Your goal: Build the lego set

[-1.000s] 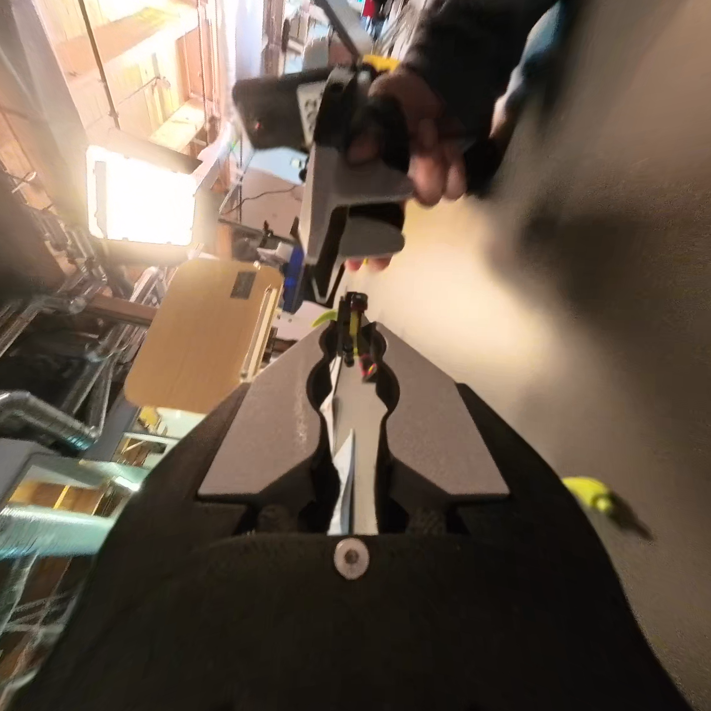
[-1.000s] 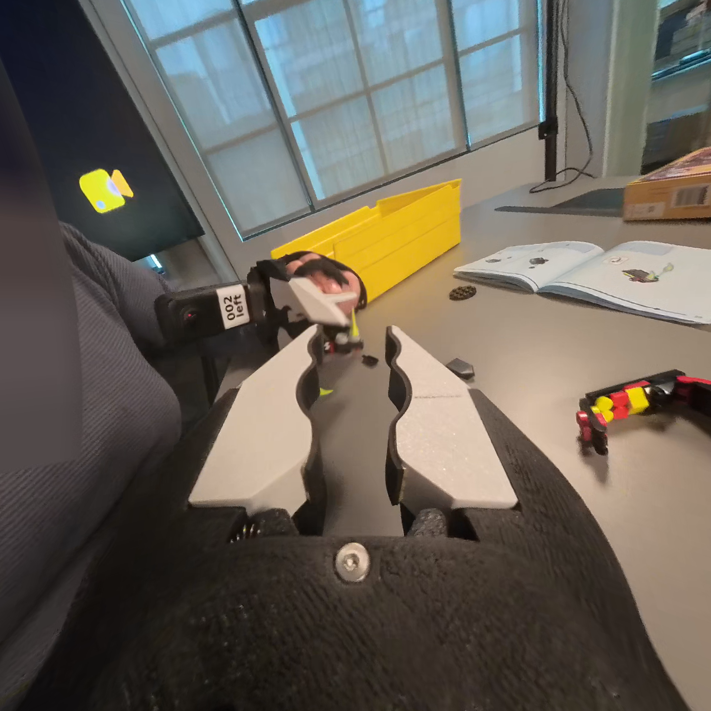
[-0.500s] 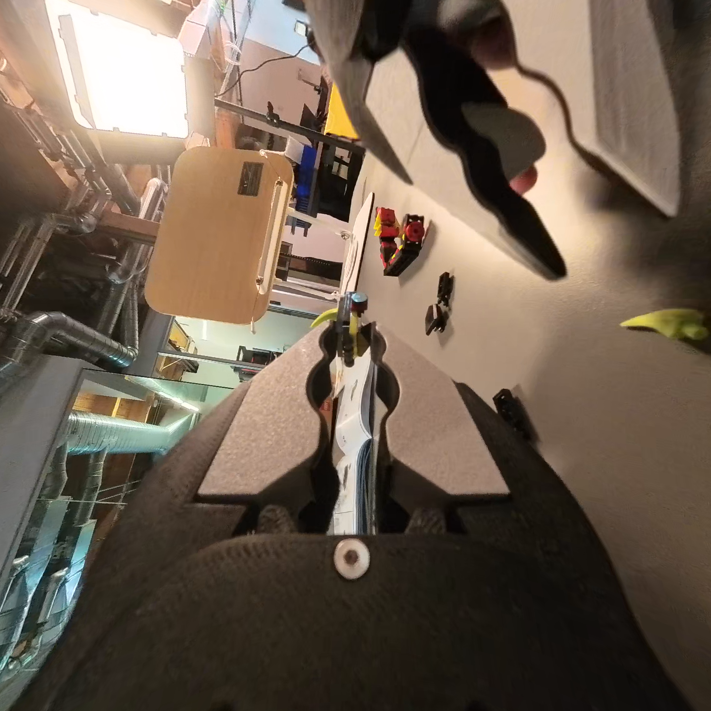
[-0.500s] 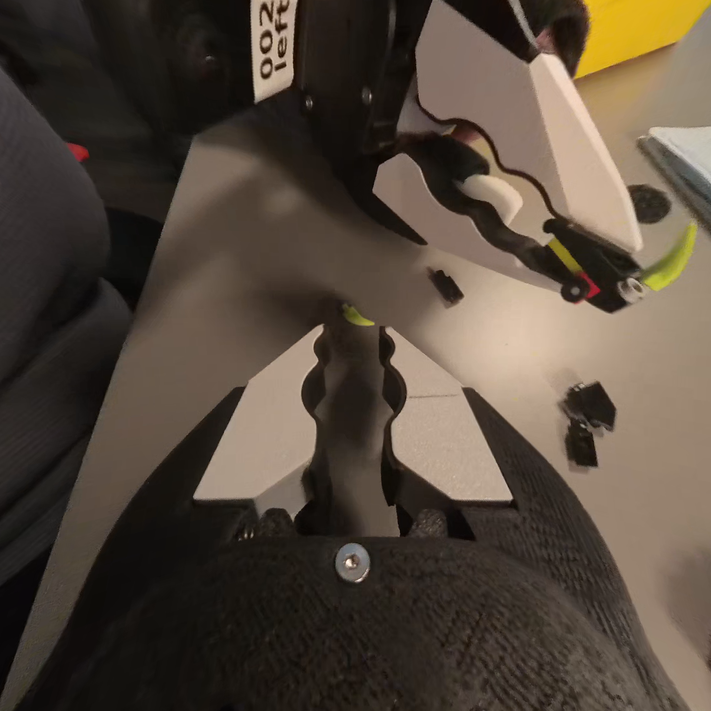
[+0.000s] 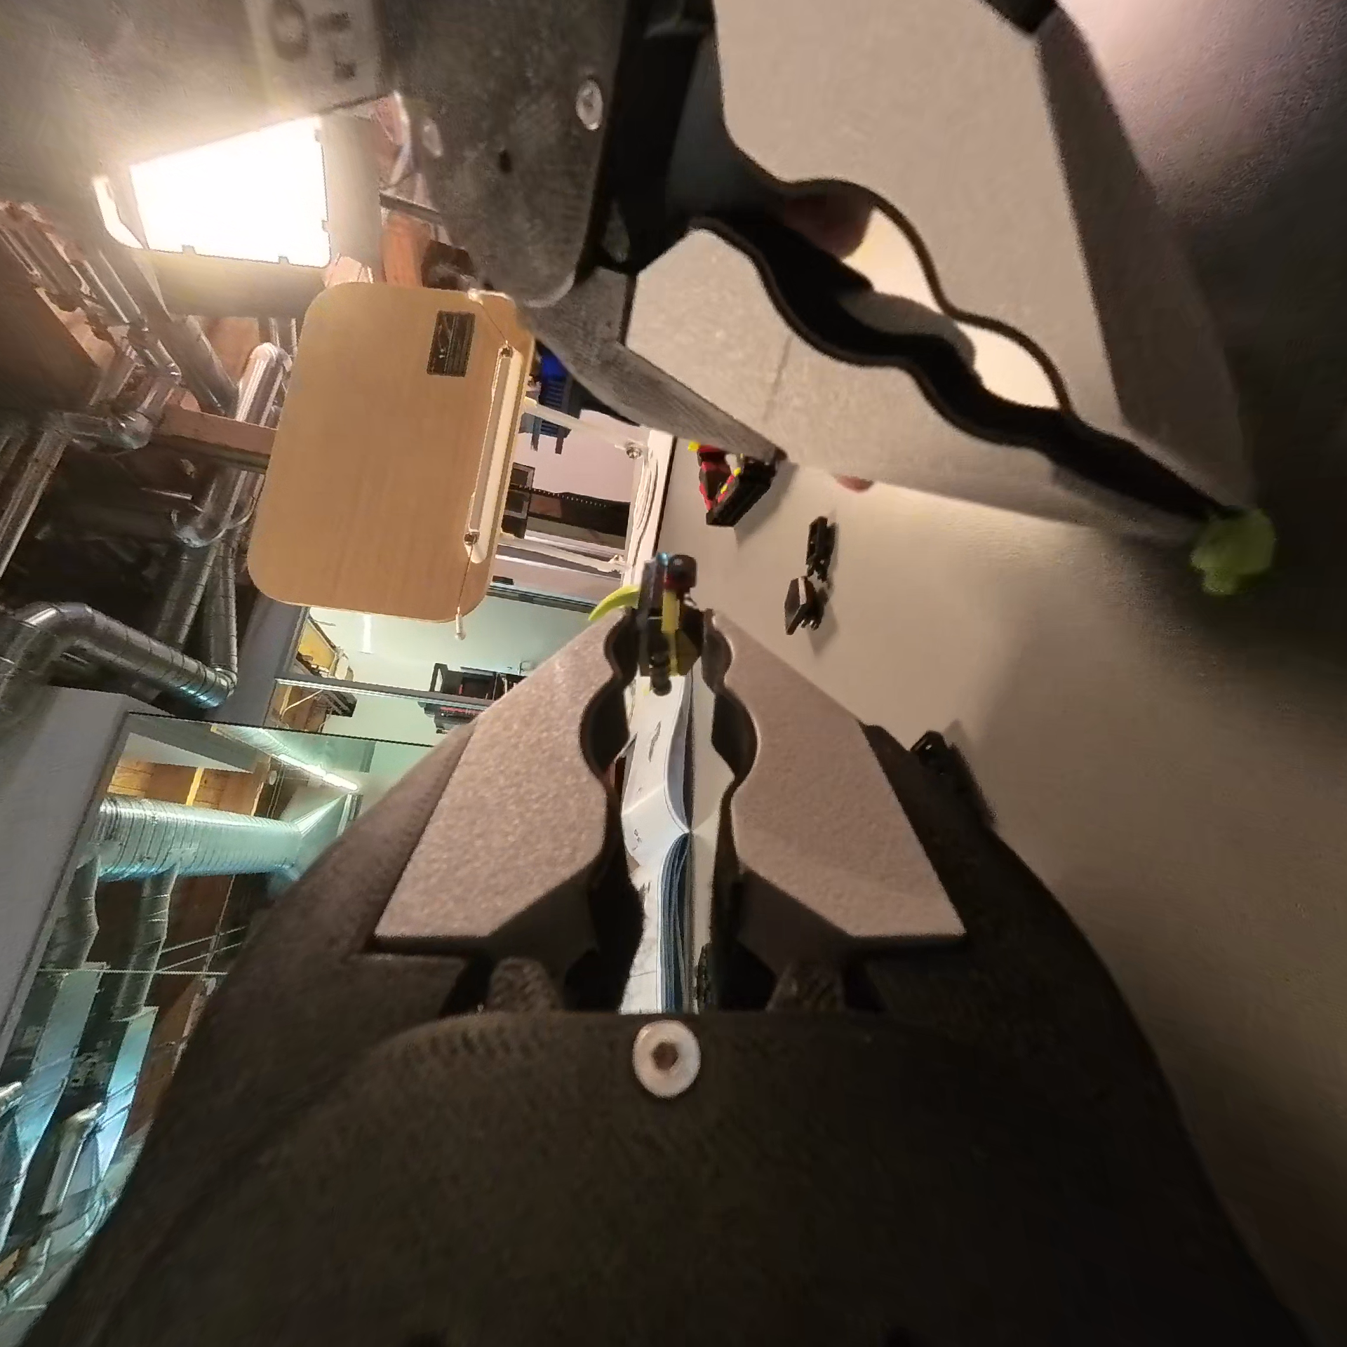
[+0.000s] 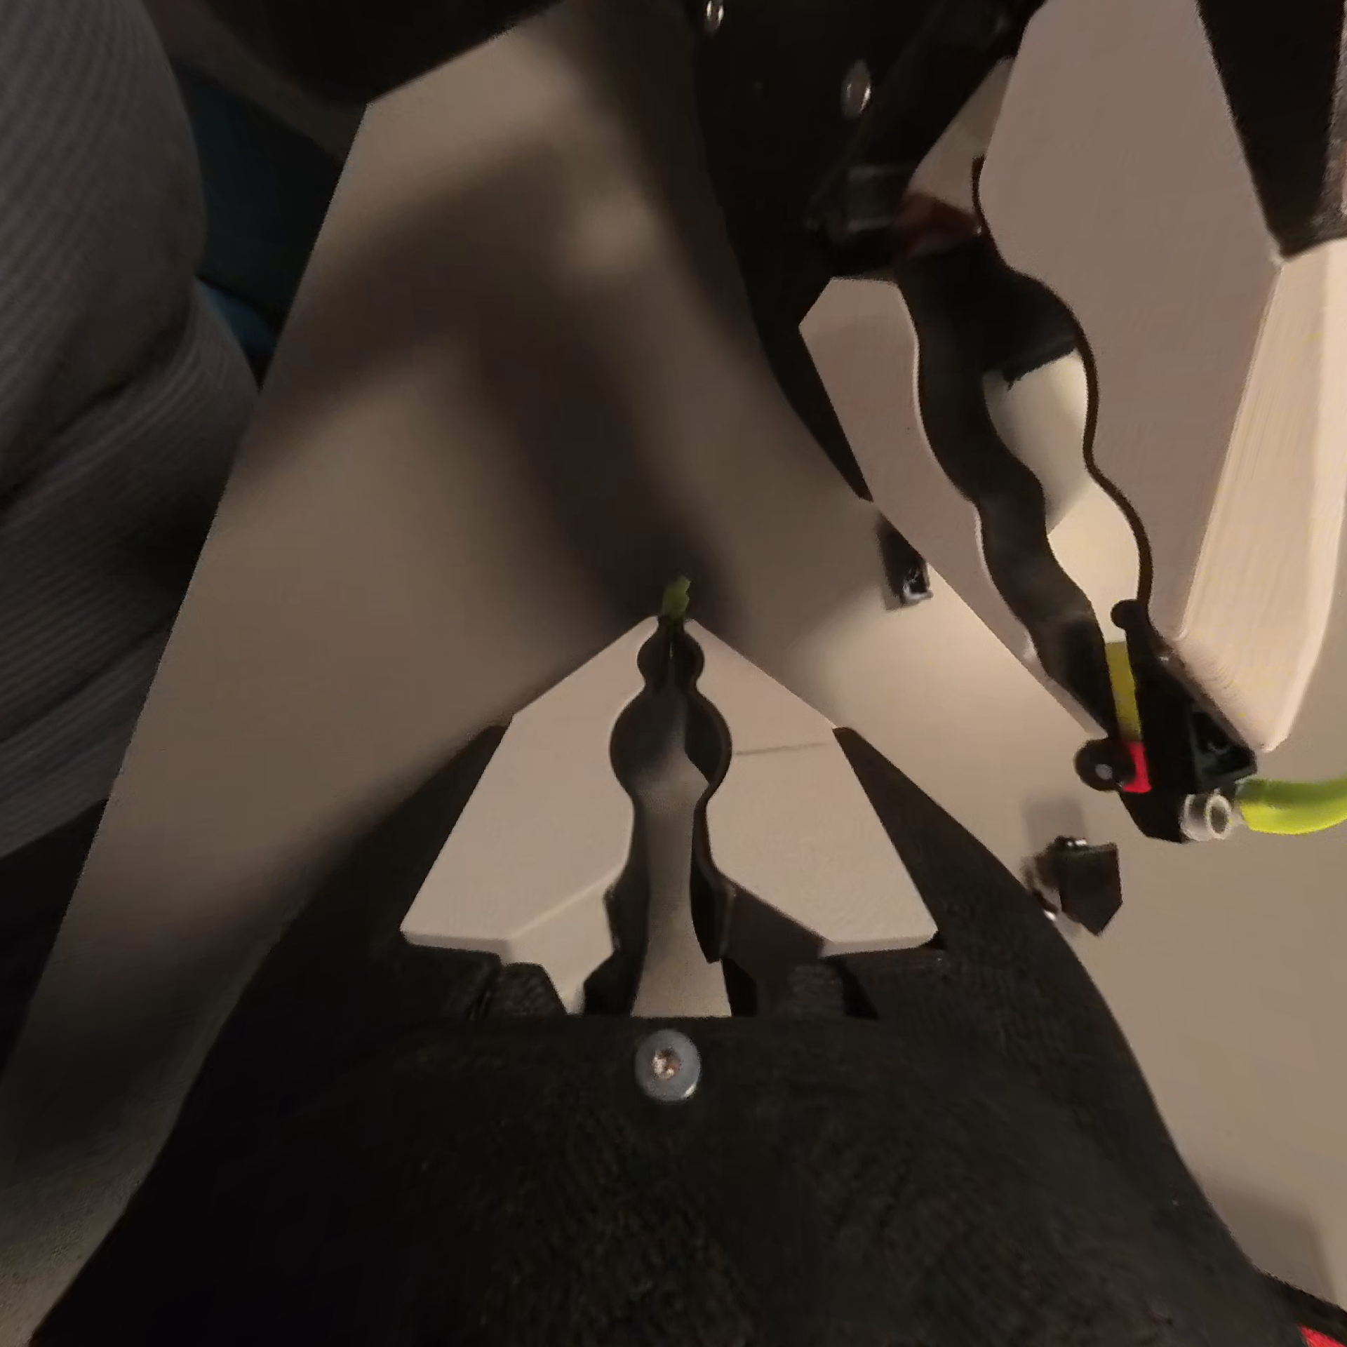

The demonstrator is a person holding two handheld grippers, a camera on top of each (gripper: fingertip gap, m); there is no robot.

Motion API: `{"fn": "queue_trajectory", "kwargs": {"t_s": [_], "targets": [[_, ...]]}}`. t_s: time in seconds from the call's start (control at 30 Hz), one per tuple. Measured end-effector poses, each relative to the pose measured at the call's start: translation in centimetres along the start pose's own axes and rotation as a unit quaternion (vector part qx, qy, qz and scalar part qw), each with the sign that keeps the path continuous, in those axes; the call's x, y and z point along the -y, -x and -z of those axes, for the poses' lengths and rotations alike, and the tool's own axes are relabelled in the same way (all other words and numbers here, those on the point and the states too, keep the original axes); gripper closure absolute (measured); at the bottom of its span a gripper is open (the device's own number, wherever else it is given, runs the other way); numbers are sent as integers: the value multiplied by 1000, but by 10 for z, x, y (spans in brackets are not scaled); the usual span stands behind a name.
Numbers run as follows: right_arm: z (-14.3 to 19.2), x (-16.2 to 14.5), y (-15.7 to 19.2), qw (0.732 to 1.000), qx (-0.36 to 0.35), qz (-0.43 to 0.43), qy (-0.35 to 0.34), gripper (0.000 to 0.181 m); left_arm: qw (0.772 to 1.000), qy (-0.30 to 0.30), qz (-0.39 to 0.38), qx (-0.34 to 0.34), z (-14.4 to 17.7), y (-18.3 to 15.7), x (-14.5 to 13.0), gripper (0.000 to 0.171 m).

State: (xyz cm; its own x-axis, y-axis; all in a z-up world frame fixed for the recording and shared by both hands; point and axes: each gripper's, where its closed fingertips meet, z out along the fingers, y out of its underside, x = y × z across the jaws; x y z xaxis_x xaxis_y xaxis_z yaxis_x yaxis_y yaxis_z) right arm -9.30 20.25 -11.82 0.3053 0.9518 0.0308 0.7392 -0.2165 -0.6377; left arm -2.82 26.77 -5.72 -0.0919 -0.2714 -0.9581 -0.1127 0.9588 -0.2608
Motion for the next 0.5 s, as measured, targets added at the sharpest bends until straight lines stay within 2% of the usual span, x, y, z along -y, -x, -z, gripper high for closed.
{"fn": "queue_trajectory", "kwargs": {"t_s": [0.2, 0.3, 0.33, 0.43, 0.5], "targets": [[24, -30, 1, 995, -5, 19, 94, 181, 1000, -14, -1, -9, 1, -3, 6, 156], [43, -43, -3, 992, -26, -19, 121, 181, 1000, -19, -9, -23, 1, -10, 10, 156], [46, -43, -6, 992, -38, -46, 114, 181, 999, -18, -14, -23, 1, -10, 9, 156], [45, -37, -13, 987, -87, -121, 56, 165, 999, -16, -19, -29, 1, -12, 8, 156], [38, -33, -2, 986, -84, -143, 20, 158, 998, -25, -19, -45, 2, -17, 11, 156]]}}
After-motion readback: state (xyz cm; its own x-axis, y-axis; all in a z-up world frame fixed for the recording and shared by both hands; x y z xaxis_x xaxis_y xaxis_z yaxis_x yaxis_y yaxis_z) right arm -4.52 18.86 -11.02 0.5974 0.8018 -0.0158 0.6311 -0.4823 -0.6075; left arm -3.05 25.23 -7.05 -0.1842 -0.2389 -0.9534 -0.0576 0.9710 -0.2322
